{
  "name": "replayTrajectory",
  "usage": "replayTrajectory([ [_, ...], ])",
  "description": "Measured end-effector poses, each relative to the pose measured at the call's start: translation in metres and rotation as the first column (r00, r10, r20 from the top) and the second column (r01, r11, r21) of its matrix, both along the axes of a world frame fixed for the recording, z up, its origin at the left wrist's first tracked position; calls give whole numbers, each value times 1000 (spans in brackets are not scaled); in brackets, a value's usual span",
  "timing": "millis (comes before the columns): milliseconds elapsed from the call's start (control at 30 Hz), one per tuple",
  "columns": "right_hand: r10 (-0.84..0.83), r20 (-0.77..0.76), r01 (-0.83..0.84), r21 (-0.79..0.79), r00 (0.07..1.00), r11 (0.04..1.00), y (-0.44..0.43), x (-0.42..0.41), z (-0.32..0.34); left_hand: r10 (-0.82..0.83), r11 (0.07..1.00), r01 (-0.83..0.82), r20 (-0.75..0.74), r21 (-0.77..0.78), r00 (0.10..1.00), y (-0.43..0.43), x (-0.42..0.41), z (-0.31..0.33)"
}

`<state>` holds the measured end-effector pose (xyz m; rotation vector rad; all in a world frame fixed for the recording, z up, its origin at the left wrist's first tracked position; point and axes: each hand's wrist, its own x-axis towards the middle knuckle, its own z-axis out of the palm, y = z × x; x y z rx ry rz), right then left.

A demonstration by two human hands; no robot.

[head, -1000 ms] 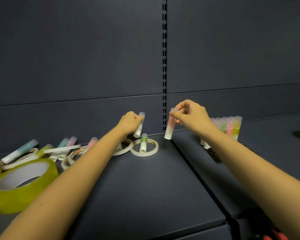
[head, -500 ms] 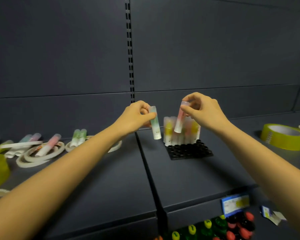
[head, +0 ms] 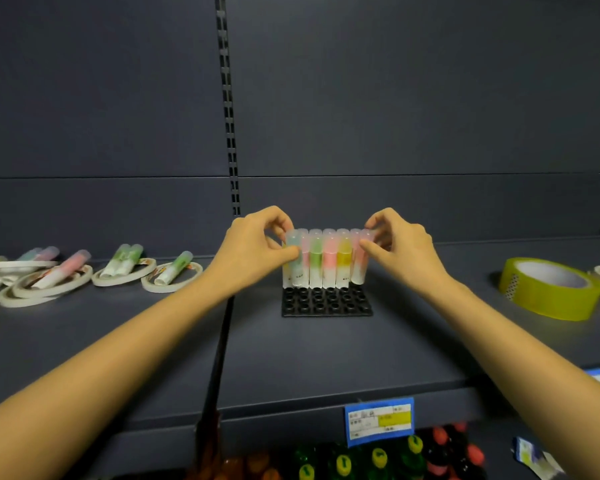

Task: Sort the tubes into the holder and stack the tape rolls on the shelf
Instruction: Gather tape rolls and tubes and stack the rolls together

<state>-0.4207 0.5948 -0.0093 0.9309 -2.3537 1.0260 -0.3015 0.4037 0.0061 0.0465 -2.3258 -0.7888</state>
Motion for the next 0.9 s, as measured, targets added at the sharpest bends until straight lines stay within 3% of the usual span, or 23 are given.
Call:
replayTrajectory([
  [133, 15, -23, -14, 37, 1000, 999, 0, -4, -5, 51, 999, -51, -8, -1, 999, -5, 5, 0],
  [300, -32, -172, 63, 180, 985, 982, -2, -9, 1, 109, 994, -109, -31, 1, 994, -10, 10, -3],
  [500, -33, -156, 77, 280, 987, 957, -2, -11, 14, 90, 996, -90, -8, 3, 996, -9, 7, -7],
  [700, 39, -249, 16, 213, 968, 977, -8, 1, 10, 99, 995, -99, 0, -24, 995, -13, 2, -11],
  [800, 72, -250, -15, 222, 966, 975, -15, 6, 10, 122, 988, -122, -2, -90, 992, -16, 1, -13],
  [900, 95, -259, -33, 235, 961, 971, -23, 9, 11, 158, 955, -157, -15, -252, 987, -17, -1, -15],
])
